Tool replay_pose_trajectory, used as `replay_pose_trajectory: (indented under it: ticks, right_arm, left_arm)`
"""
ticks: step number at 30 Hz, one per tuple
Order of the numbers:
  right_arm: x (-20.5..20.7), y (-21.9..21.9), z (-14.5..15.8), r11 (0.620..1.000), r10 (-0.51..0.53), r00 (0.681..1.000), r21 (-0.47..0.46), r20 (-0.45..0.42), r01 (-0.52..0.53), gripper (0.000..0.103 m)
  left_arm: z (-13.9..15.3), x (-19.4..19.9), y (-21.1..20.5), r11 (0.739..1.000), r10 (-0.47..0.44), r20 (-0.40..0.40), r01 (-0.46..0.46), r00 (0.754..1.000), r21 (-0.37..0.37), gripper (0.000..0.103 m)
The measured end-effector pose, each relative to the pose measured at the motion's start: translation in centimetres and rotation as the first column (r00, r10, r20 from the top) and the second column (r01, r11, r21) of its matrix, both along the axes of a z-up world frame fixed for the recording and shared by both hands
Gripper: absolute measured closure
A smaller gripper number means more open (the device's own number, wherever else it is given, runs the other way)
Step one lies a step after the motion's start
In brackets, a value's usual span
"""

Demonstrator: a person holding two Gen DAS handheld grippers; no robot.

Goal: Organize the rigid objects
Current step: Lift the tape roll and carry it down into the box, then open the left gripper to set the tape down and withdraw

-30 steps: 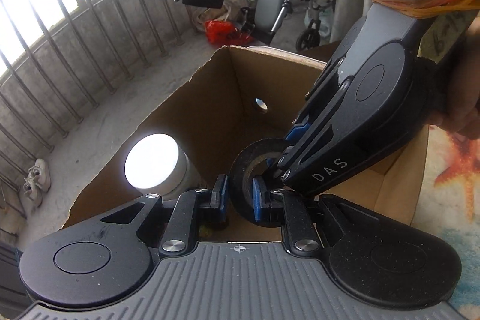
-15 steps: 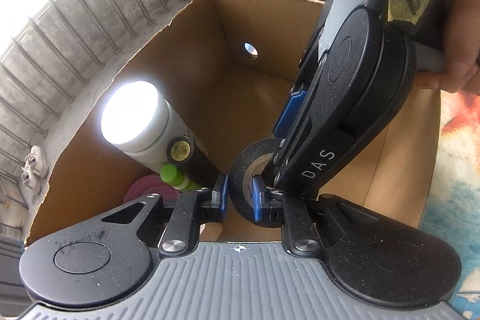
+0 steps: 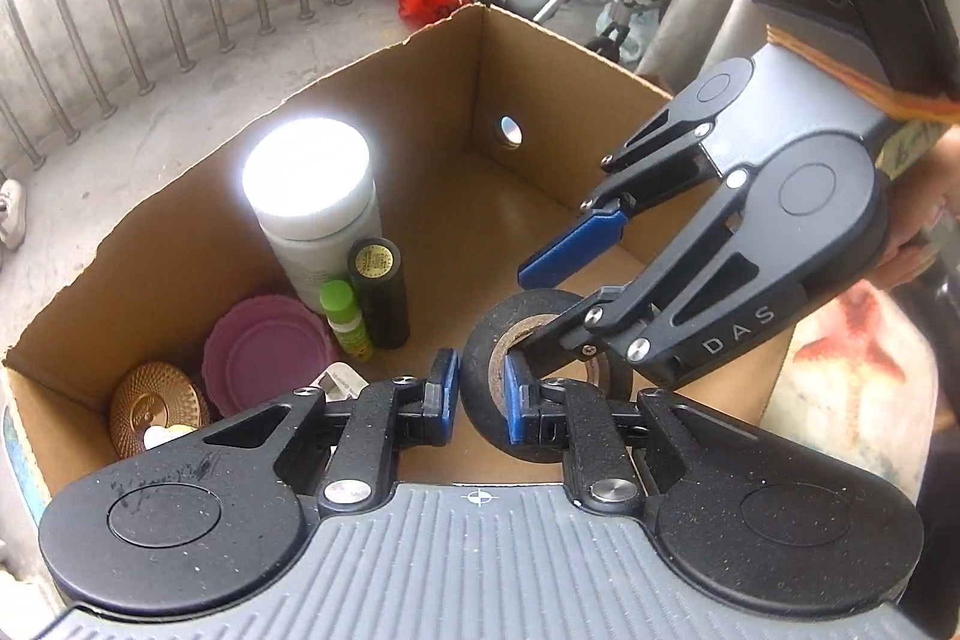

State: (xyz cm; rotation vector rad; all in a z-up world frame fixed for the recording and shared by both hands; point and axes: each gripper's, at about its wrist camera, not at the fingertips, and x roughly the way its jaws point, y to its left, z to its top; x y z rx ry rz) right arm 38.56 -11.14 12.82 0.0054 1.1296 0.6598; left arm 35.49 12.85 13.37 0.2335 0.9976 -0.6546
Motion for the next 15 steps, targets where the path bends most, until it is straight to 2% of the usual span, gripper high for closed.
replay_pose_trajectory:
  ticks: [4, 6, 8, 10, 11, 12, 13, 14, 15]
  right_arm:
    - [-1.6, -0.3, 1.9, 0.996, 0.092, 0.985, -0.011, 0.146, -0.091, 0.058]
    - [-2.6, -0.6, 2.5, 0.993, 0.121, 0.969, -0.025, 0.213, -0.119, 0.057]
    - [-4.0, 0.3, 2.6, 0.987, 0.158, 0.935, -0.083, 0.317, -0.139, 0.056]
    - [-5.8, 1.3, 2.9, 0.971, 0.221, 0.875, -0.176, 0.431, -0.159, 0.051]
    - [-6.1, 1.8, 2.7, 0.966, 0.241, 0.866, -0.192, 0.438, -0.172, 0.033]
    - [-6.1, 2.3, 2.7, 0.963, 0.259, 0.876, -0.174, 0.407, -0.205, 0.021]
    - [-6.0, 2.5, 2.7, 0.962, 0.270, 0.888, -0.134, 0.373, -0.237, 0.020]
    - [-5.8, 2.8, 2.6, 0.961, 0.272, 0.897, -0.135, 0.349, -0.240, 0.024]
    - [-5.7, 3.3, 2.4, 0.958, 0.273, 0.900, -0.176, 0.340, -0.225, 0.025]
  left_arm:
    - [0.3, -0.1, 0.7, 0.991, 0.035, -0.051, -0.041, 0.998, -0.130, 0.087]
    - [0.6, -0.1, 0.5, 0.986, 0.051, -0.054, -0.059, 0.997, -0.154, 0.087]
    - [0.5, -0.1, -0.1, 0.989, 0.069, -0.036, -0.073, 0.997, -0.126, 0.088]
    - [-0.1, -0.3, -1.6, 0.999, 0.052, 0.020, -0.051, 0.998, -0.016, 0.088]
    - [-0.4, -0.4, -2.0, 0.999, 0.045, 0.029, -0.046, 0.999, 0.015, 0.088]
    - [-0.7, -0.3, -1.9, 0.999, 0.048, 0.022, -0.048, 0.999, 0.017, 0.088]
    - [-1.0, -0.2, -2.0, 0.999, 0.051, 0.009, -0.051, 0.999, 0.009, 0.088]
    - [-1.2, -0.1, -2.0, 0.999, 0.046, 0.006, -0.046, 0.999, 0.012, 0.088]
    - [-1.3, 0.0, -1.9, 0.998, 0.057, 0.016, -0.057, 0.998, 0.017, 0.088]
